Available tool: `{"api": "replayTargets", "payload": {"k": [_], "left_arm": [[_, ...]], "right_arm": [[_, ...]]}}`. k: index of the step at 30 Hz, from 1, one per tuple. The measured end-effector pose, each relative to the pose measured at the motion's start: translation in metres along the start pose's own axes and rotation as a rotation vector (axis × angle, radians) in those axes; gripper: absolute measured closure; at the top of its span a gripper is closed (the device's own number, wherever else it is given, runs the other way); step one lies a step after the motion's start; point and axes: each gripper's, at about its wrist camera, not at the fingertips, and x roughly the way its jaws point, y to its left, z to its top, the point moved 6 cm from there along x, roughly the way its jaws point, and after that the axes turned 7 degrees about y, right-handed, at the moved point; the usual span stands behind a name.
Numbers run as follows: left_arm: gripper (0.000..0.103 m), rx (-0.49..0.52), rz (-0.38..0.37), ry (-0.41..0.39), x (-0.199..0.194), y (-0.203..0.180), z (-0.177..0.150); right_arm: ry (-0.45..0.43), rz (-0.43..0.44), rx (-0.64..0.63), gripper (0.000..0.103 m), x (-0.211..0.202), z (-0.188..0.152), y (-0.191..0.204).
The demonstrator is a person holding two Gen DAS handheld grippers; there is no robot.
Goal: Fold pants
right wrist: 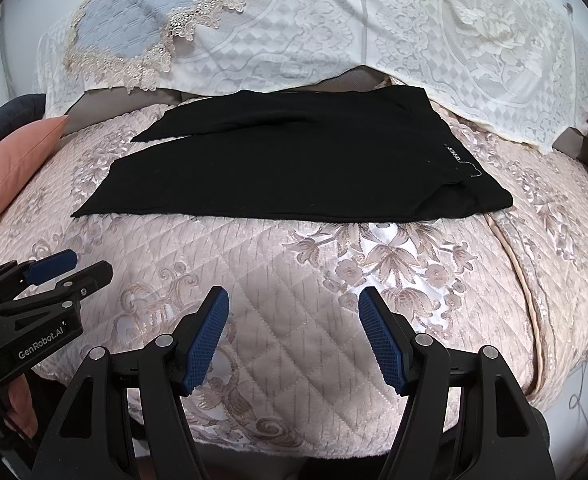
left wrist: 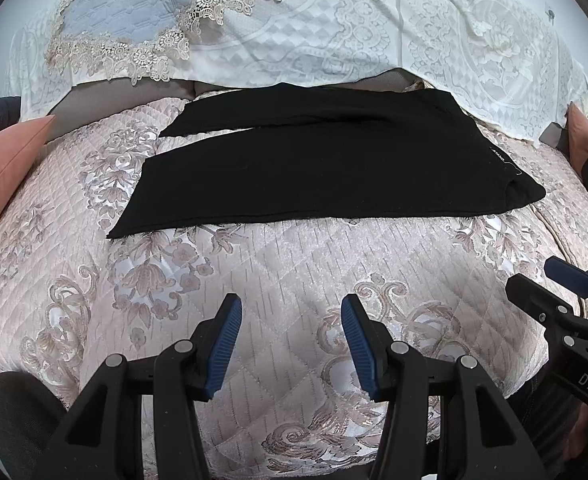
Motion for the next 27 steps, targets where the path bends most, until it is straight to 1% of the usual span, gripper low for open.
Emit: {"api": "replayTargets", "payload": {"k": [27], "left_arm": [[0.048, -0.010, 0.003, 0.019, 0.0074, 0.0031, -0.0031]], "right_arm": [[0.001, 0.015, -0.002, 0.035, 0.0028, -0.0005, -0.0009]]}}
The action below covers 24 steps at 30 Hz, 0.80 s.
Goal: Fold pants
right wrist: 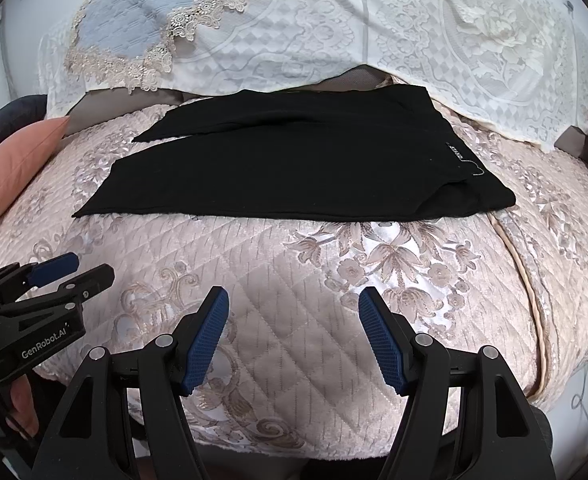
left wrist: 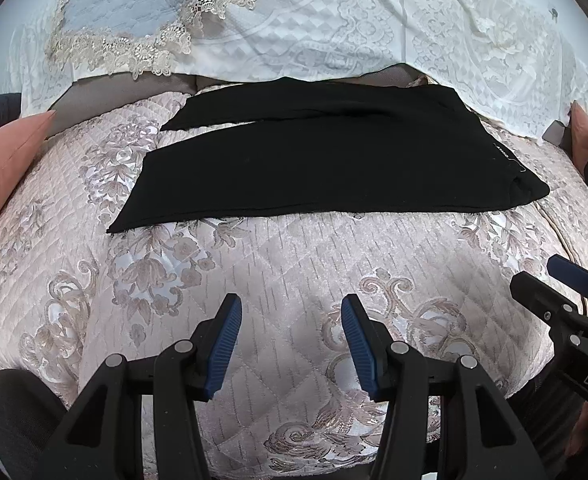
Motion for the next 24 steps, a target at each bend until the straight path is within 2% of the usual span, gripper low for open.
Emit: {"api": "replayTargets", "payload": {"k": [24], "left_arm": [[0.048, 0.007, -0.012, -0.012, -0.0026, -0.0019, 0.0016]], "right_arm": [[-0.010, 0.026, 0.009, 0.035, 0.0020, 0.0012, 0.0008]]}}
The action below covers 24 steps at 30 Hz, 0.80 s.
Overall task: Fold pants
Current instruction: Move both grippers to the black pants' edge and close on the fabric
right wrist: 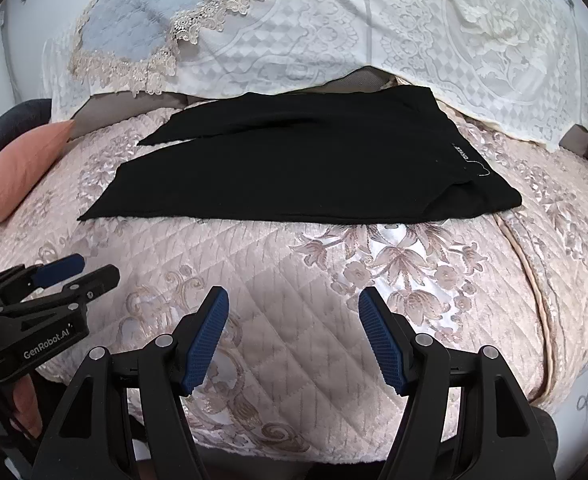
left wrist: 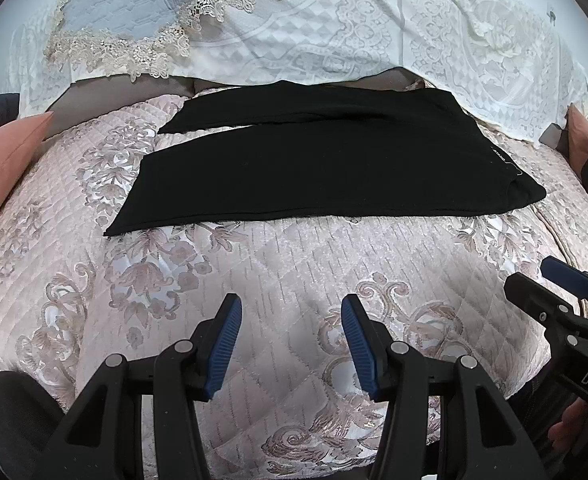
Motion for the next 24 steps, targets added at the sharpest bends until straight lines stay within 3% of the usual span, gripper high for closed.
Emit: {"api": "replayTargets", "payload": {"k": [18, 24], "left_arm": [[0.049, -0.123, -0.136, -0.005, 0.027, 0.026, 0.019], [0.049, -0.206, -0.192, 0.003, 0.041, 0.043, 0.030]], "right_arm": [[0.016, 0.005, 0.062, 0.035, 0.022, 0.012, -0.035], [0.021, -0.004, 0.098, 0.035, 0.032, 0.021, -0.055]]}}
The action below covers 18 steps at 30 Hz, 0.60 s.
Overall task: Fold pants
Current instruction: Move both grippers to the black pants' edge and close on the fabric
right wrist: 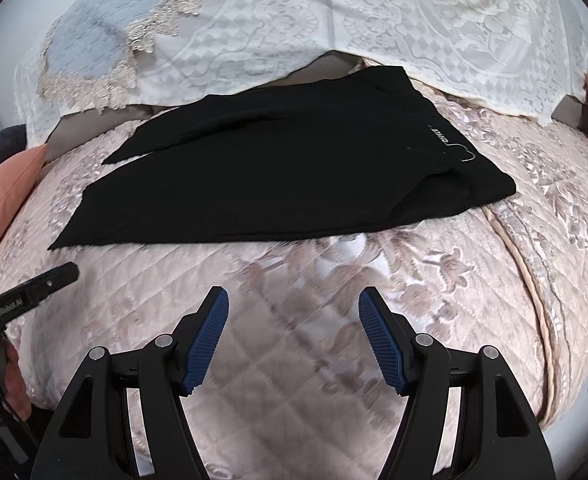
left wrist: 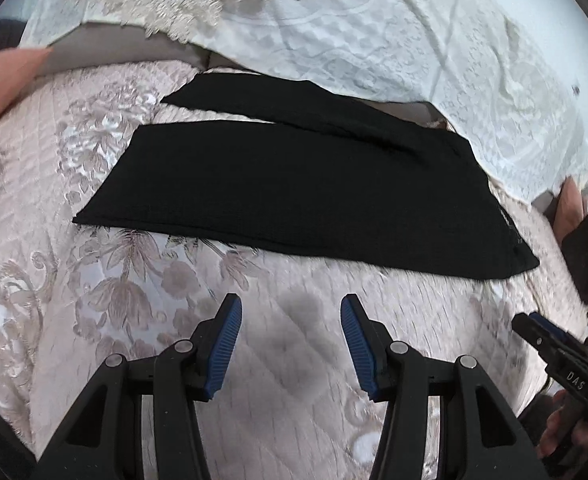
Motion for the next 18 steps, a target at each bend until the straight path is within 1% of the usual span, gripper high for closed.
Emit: {"api": "replayTargets", "payload": {"k": [2, 11, 14, 18], "left_arm": [[0.049, -0.027, -0.012, 0.002, 0.004, 0.006, 0.004], [0.049, -0.144, -0.110, -0.002, 0.020, 0.028, 0.023], [0.049, -0.189, -0.147, 0.000, 0.025, 0.033, 0.028], [0.049, -0.242, -0.178, -0.006, 0.031, 0.039, 0.034]], "right_arm": [[0.000, -0.002, 0.013, 0.035, 0.003, 0.004, -0.008], [0.006, 0.018, 0.176, 0.035, 0.024, 0.022, -0.062], [0.009, 0.044, 0.242, 0.035, 0.031, 0.026, -0.077], [-0.014, 0.082, 0.300, 0.035, 0.036, 0.034, -0.090]]}}
